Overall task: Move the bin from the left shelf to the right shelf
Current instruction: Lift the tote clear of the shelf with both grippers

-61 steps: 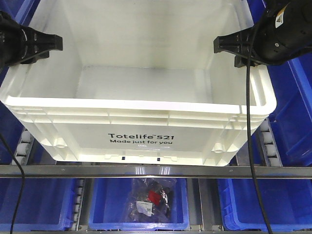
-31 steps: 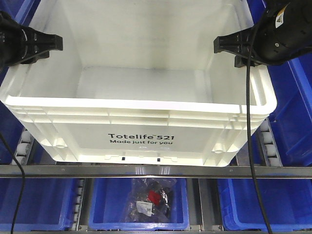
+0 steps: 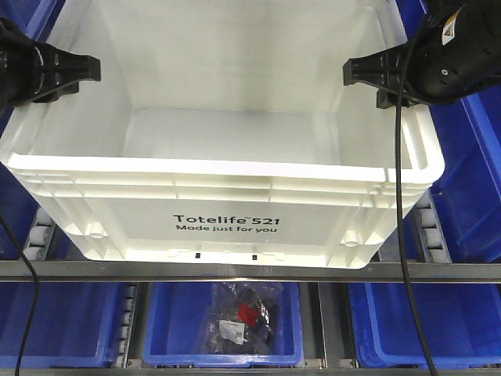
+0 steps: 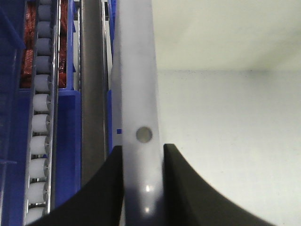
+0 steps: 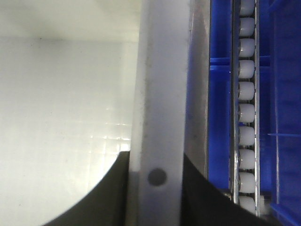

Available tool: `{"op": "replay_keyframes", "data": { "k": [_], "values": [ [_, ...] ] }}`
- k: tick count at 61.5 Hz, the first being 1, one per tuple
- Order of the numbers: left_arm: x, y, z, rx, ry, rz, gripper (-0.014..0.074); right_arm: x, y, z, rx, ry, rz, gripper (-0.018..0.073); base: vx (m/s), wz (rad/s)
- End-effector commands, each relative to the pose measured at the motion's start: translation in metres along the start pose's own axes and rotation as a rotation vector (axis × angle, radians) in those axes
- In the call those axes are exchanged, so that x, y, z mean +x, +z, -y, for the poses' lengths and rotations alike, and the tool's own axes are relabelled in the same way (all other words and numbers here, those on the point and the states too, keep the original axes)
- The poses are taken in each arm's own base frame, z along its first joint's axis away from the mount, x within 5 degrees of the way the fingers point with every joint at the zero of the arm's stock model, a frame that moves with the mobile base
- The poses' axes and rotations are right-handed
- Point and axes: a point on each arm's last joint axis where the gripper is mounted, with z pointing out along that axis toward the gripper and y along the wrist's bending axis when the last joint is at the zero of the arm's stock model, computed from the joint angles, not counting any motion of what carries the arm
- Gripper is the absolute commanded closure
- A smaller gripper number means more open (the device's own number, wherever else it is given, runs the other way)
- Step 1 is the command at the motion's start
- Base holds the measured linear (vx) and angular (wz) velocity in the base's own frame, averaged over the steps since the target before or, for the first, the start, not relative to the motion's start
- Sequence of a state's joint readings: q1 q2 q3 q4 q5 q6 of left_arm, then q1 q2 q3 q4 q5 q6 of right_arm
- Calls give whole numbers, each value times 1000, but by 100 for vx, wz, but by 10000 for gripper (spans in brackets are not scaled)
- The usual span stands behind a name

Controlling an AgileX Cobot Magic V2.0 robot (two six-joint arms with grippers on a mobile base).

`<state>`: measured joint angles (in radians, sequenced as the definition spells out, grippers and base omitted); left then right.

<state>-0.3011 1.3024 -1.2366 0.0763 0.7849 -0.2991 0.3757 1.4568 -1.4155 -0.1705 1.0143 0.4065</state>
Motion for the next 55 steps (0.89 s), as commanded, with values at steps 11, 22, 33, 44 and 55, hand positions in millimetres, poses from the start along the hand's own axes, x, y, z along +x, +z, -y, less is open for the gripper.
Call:
{"op": "replay_keyframes", "data": {
  "k": [11, 22, 33, 44, 55],
  "values": [
    [-21, -28, 5, 53, 21, 206, 514, -17, -29, 6, -7, -23, 193, 497, -2, -2],
    [-21, -28, 5, 53, 21, 208, 514, -17, -29, 6, -7, -23, 193, 497, -4, 4],
    [-21, -28, 5, 53, 21, 208, 514, -17, -29, 6, -7, -23, 193, 497, -8, 7],
    [-21, -28, 5, 53, 21, 208, 514, -17, -29, 6, -7, -23, 193, 497, -10, 0],
    [-21, -28, 5, 53, 21, 208, 514, -17, -29, 6, -7, -23, 193, 497, -10, -8]
  ]
}}
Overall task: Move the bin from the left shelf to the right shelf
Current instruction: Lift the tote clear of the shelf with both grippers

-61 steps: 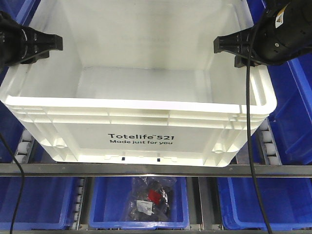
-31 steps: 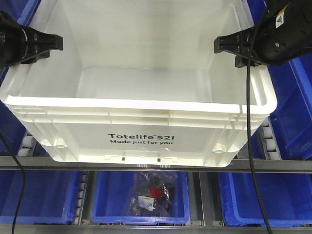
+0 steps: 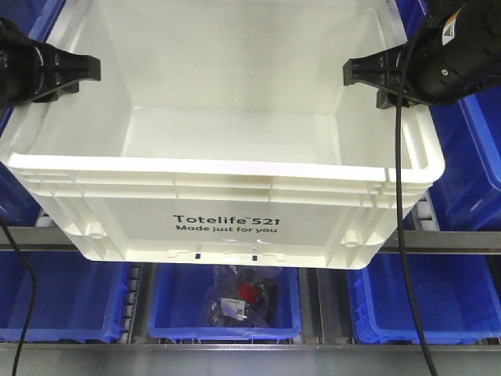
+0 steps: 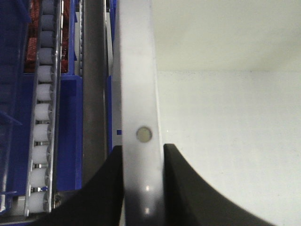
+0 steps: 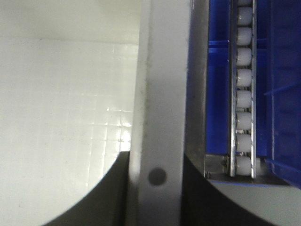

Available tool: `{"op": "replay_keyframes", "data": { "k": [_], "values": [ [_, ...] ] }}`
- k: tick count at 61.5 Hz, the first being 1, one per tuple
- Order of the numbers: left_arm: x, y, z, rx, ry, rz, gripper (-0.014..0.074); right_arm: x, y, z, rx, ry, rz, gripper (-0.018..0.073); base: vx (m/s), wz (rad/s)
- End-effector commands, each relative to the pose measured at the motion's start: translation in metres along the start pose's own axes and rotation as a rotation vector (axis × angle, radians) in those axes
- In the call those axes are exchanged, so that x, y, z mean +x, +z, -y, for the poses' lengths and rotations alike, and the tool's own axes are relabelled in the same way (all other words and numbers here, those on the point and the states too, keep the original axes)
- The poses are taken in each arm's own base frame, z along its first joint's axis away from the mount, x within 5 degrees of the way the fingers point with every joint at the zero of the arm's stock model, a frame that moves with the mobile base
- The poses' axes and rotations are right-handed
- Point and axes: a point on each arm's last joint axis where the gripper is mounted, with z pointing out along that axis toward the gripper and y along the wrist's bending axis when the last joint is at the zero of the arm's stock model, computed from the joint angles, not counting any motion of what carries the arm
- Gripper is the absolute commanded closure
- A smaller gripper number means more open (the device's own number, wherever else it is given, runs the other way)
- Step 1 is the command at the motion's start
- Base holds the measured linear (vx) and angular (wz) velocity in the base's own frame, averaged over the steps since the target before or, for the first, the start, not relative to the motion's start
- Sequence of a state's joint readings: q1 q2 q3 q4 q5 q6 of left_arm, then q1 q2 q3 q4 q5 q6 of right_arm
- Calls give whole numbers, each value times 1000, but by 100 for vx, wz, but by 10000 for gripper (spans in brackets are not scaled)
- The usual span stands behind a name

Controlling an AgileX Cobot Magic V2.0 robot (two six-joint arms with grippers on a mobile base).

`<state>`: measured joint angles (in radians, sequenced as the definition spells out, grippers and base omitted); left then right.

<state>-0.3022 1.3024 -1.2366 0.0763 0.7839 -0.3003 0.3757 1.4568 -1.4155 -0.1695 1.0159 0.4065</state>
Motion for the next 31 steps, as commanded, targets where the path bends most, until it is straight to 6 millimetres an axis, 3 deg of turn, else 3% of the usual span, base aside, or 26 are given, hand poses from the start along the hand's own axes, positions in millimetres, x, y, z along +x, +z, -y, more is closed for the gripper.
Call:
{"op": "replay_keyframes", "data": {
  "k": [1, 31],
  "values": [
    [-21, -28, 5, 52, 21, 207, 514, -17, -29, 6, -6, -24, 195, 497, -10, -10],
    [-21, -28, 5, 52, 21, 207, 514, -17, -29, 6, -6, -24, 195, 497, -9, -8]
  ]
}}
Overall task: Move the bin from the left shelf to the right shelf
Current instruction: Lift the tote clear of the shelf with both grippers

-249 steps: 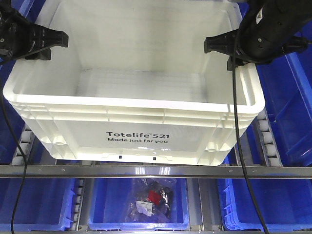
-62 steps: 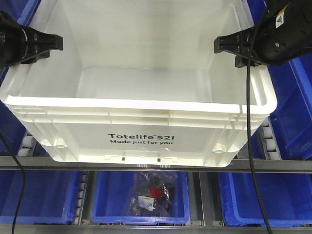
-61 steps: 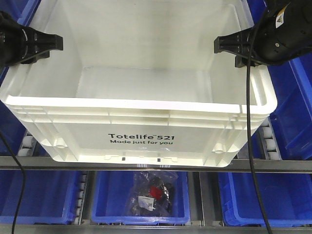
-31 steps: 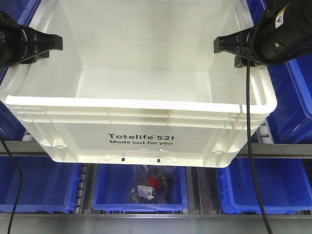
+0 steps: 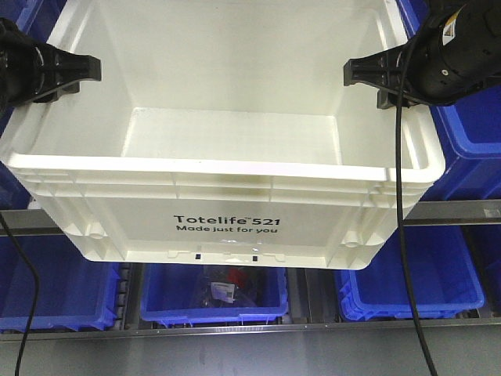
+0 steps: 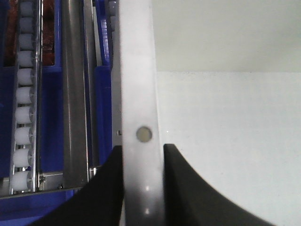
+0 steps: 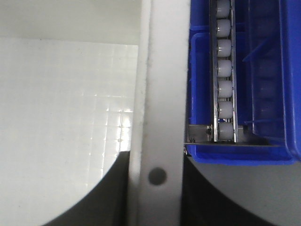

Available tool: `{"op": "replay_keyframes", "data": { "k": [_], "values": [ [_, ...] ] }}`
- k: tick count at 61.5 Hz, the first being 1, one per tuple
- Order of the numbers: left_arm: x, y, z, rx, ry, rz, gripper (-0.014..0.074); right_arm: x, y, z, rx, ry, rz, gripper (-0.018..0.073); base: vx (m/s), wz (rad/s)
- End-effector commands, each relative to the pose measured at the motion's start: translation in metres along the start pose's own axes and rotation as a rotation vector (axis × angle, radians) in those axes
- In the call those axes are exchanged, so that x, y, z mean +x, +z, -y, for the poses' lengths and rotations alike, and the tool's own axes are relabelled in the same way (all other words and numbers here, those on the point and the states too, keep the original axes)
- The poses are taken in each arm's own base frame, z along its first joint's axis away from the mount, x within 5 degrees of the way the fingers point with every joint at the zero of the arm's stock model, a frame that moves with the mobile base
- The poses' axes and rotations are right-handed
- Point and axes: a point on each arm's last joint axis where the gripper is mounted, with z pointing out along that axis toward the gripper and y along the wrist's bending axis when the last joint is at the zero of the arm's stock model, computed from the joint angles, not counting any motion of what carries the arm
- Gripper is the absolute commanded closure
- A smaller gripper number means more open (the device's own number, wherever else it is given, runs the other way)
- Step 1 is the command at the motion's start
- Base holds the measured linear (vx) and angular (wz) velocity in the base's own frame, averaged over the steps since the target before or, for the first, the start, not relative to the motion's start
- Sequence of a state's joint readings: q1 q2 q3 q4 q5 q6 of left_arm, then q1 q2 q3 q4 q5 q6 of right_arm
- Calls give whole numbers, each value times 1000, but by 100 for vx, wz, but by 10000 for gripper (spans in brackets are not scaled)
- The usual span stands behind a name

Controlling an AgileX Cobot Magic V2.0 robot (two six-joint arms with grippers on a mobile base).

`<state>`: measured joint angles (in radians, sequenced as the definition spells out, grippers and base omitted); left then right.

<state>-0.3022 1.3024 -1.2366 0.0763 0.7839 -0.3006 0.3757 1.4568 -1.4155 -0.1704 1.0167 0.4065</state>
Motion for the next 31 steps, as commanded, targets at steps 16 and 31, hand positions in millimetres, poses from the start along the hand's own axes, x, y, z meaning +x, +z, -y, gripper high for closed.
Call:
{"op": "replay_keyframes", "data": {
  "k": [16, 31],
  "values": [
    [-21, -28, 5, 52, 22, 207, 514, -17, -29, 6, -7, -23, 195, 497, -11, -9],
    [-21, -28, 5, 52, 22, 207, 514, -17, -29, 6, -7, -23, 195, 497, -12, -10]
  ]
}}
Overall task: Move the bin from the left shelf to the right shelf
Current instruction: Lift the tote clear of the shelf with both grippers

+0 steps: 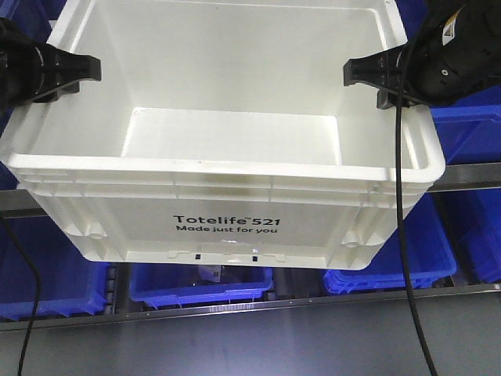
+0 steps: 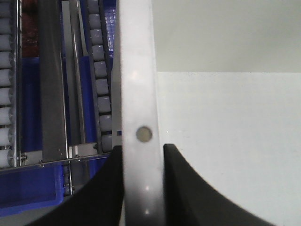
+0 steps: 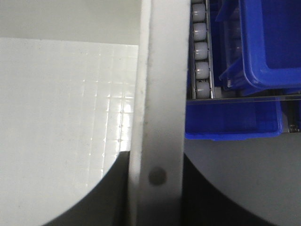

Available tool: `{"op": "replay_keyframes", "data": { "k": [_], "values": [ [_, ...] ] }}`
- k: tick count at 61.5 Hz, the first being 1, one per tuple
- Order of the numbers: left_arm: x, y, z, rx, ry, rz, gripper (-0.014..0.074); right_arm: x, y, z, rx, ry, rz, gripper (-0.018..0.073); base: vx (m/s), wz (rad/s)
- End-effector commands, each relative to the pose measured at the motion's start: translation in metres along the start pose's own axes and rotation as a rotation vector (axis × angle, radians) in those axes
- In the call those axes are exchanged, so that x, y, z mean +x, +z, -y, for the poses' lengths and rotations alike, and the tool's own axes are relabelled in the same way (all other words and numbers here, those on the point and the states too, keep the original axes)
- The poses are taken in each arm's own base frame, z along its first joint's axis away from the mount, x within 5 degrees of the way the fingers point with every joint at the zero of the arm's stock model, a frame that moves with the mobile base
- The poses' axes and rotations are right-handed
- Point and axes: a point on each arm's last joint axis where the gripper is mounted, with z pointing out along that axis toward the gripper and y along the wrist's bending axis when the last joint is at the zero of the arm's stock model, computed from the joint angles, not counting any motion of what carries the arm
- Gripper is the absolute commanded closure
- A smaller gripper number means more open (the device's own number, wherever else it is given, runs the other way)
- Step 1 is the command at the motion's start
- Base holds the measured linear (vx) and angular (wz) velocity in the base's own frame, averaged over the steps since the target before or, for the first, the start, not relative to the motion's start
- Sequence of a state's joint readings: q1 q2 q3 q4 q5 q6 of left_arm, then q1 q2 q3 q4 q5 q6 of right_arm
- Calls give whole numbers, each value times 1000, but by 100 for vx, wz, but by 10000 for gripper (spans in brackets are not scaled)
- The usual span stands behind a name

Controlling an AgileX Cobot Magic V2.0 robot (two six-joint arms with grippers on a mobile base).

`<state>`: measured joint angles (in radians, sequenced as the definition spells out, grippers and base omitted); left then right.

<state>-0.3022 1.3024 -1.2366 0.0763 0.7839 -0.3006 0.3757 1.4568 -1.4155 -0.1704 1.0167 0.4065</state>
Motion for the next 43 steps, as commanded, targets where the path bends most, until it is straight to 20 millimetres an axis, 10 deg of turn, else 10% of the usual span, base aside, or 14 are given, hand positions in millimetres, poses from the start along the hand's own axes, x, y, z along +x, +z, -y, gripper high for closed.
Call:
{"op": "replay_keyframes", "data": {
  "k": [1, 43],
  "values": [
    [-21, -28, 5, 52, 22, 207, 514, -17, -29, 6, -7, -23, 195, 497, -12, -12],
    [-21, -28, 5, 52, 22, 207, 514, -17, -29, 6, -7, -23, 195, 497, -6, -12]
  ]
}}
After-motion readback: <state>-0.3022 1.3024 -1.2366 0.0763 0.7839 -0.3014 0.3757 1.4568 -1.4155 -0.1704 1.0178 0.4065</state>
